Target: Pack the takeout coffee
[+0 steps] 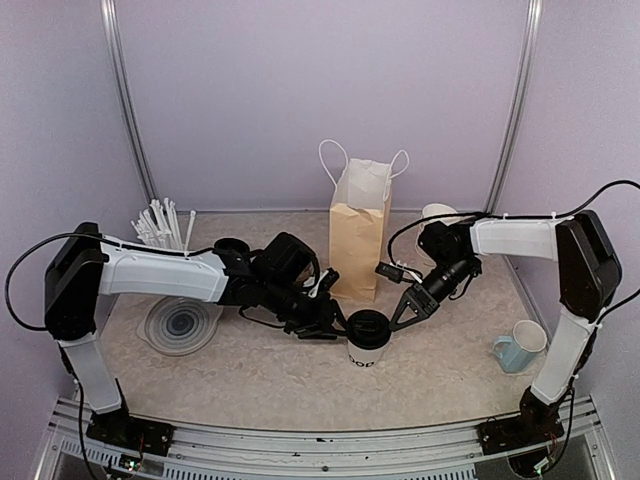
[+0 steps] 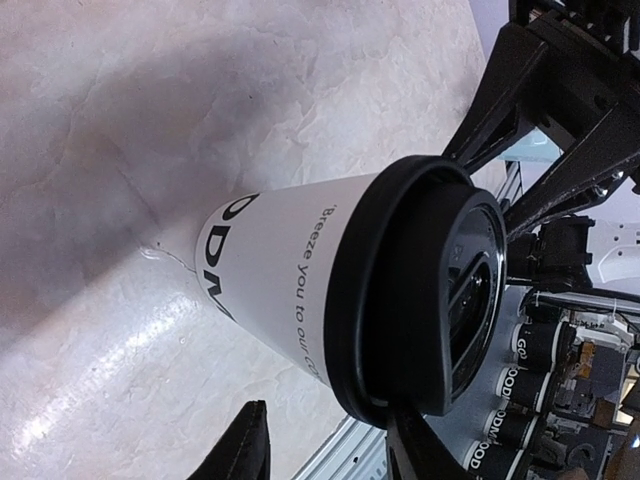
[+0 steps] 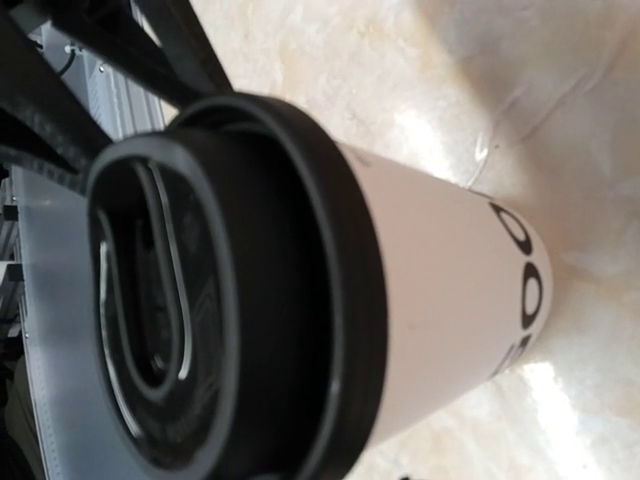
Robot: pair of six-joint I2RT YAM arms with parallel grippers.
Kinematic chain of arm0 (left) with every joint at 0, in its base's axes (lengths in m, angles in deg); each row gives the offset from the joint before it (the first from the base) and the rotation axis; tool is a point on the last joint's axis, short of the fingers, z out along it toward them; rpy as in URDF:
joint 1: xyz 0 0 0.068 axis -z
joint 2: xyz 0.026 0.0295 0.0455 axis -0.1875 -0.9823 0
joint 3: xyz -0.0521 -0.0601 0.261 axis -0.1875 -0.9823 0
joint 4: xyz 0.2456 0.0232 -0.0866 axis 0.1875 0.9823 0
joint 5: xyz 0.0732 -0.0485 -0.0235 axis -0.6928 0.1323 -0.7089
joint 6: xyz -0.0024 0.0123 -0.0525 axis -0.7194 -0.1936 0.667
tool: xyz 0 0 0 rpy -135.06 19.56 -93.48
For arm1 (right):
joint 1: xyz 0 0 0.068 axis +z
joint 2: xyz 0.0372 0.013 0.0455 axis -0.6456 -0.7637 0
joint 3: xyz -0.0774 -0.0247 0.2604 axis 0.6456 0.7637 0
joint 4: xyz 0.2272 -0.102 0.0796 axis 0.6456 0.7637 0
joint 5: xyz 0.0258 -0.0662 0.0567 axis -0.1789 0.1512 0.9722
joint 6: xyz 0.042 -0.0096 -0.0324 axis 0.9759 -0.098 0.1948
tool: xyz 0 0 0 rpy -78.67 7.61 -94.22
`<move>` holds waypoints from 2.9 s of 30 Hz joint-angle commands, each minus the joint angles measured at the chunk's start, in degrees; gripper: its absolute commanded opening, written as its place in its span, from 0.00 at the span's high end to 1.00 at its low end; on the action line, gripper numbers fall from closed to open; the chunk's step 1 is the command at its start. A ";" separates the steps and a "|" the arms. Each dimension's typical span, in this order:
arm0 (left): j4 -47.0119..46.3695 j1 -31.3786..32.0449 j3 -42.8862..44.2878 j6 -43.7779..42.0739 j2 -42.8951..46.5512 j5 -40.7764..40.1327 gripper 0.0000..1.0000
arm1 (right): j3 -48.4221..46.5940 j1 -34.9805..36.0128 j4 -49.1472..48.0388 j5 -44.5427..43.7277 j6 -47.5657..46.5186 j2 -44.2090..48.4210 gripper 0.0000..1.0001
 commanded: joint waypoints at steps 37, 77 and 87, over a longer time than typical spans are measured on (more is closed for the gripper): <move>-9.97 9.03 -0.10 -21.33 20.44 -49.72 0.01 | -4.76 11.80 -9.74 -20.99 -23.68 15.14 0.00; -12.64 4.28 -4.46 -16.56 19.10 -39.36 0.09 | 0.36 12.97 -4.49 -27.58 -19.24 14.33 0.33; -13.51 3.24 -4.22 -16.63 18.62 -37.18 0.09 | 5.88 -5.20 -3.36 -29.55 -20.59 22.88 0.32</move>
